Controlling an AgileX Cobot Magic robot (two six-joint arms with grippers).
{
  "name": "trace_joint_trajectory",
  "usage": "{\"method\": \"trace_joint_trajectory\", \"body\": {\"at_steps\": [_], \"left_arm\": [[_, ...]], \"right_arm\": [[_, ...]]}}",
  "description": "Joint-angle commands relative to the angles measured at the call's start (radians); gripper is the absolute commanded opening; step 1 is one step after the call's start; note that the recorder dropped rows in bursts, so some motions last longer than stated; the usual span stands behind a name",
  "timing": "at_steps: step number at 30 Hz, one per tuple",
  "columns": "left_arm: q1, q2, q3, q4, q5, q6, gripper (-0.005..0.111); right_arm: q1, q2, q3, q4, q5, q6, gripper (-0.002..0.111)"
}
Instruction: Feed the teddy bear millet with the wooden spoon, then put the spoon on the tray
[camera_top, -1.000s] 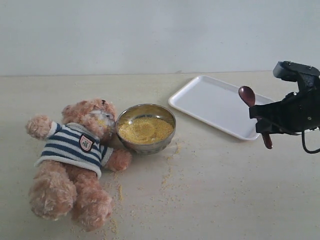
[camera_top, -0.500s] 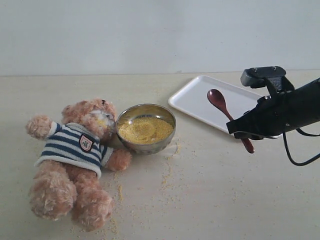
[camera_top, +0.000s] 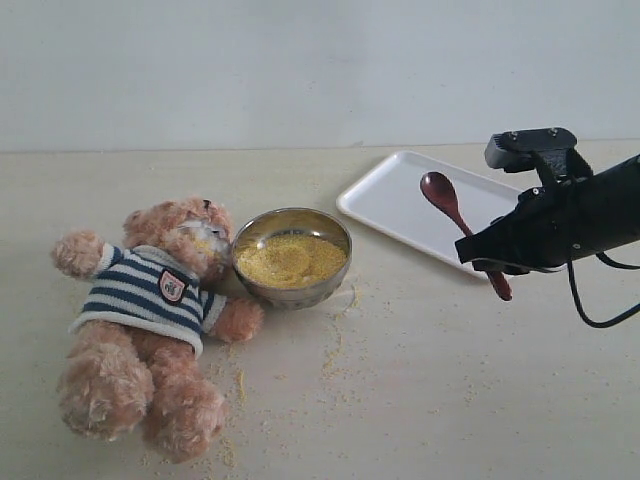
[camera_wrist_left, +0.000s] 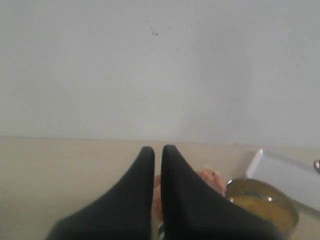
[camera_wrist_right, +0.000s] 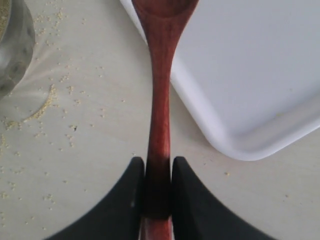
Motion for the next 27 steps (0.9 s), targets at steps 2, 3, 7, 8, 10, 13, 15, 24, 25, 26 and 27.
{"method": "trace_joint_trajectory", "body": {"at_steps": [2,3,7,8,10,13,15,24,25,26,27], "left_arm": [[-0.003,-0.004,0.018,-0.149,-0.170,-0.129,0.005],[-0.003,-0.004,0.028,-0.139,-0.200,-0.124,0.005],[-0.043,-0.004,0.082,-0.030,-0.228,-0.017,0.005],[-0.070,-0.004,0.091,-0.011,-0.224,-0.003,0.005],[-0.119,-0.004,0.097,0.017,-0.190,0.041,0.005],[-0.136,-0.004,0.097,0.032,-0.182,0.115,0.005],[-0.126,-0.004,0.097,0.030,-0.214,0.118,0.005],[-0.054,-0.004,0.198,0.028,-0.276,0.101,0.005],[-0.050,-0.004,0.213,0.028,-0.260,0.099,0.005],[-0.047,-0.004,0.228,0.028,-0.242,0.099,0.005],[-0.047,-0.004,0.239,0.028,-0.244,0.099,0.005]], "right_arm": [[0.002,-0.015,0.005,0.001,-0.018,0.006,0.000],[0.002,-0.015,0.005,0.001,-0.018,0.006,0.000],[0.002,-0.015,0.005,0.000,-0.005,0.004,0.000],[0.005,-0.015,0.005,0.000,-0.002,0.003,0.000],[0.007,-0.015,0.005,-0.001,-0.002,-0.002,0.000],[0.008,-0.015,0.005,-0.001,-0.006,-0.002,0.000],[0.008,-0.015,0.005,-0.001,-0.006,-0.002,0.000],[0.007,-0.015,0.005,-0.001,-0.006,-0.003,0.000],[0.007,-0.015,0.005,-0.003,-0.006,-0.003,0.000],[0.007,-0.015,0.005,-0.003,-0.008,-0.003,0.000],[0.007,-0.015,0.005,-0.003,-0.016,-0.006,0.000]]}}
